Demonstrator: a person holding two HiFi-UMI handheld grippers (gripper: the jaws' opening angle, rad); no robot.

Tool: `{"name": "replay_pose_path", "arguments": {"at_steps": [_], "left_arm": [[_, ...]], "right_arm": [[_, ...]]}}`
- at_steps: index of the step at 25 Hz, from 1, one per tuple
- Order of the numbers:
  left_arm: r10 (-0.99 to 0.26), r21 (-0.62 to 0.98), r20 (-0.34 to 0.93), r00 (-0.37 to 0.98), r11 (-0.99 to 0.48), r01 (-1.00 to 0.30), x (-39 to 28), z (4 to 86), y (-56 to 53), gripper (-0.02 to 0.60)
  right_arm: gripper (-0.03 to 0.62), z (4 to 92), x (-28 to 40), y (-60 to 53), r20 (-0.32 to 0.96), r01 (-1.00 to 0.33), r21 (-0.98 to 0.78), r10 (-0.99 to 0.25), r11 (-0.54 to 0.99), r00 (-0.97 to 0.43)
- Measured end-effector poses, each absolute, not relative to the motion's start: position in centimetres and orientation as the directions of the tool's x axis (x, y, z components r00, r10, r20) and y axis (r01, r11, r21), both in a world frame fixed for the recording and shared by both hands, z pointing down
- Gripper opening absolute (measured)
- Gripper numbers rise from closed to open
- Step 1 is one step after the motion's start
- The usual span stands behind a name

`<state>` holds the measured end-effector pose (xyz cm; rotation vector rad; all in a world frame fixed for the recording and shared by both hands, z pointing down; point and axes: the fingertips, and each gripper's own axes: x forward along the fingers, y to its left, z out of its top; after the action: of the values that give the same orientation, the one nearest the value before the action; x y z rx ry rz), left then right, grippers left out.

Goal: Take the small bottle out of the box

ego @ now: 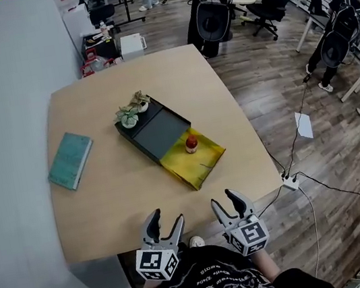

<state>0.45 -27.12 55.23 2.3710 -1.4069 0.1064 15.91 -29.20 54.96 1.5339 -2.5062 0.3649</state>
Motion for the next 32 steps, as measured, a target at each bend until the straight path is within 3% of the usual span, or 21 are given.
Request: {"name": "replay_pose_path", "arguments": {"at_steps": [16, 32], "left_arm": [[-0.83, 0.269, 0.285, 0.479, -0.41, -0.871, -2.5, 55.1, -28.9, 0.296], [-0.825, 0.263, 0.31, 0.473, -0.404, -0.876, -4.4, 56.0, -30.8, 0.296]], "right_arm": [[0.222, 51.9, 14.8, -35.6, 0.219, -0.897, -0.074, -0.871, 0.436, -0.441], [0.222, 55.0, 13.2, -45.2, 0.294, -0.877, -0.035, -0.834, 0.479, -0.467]]}}
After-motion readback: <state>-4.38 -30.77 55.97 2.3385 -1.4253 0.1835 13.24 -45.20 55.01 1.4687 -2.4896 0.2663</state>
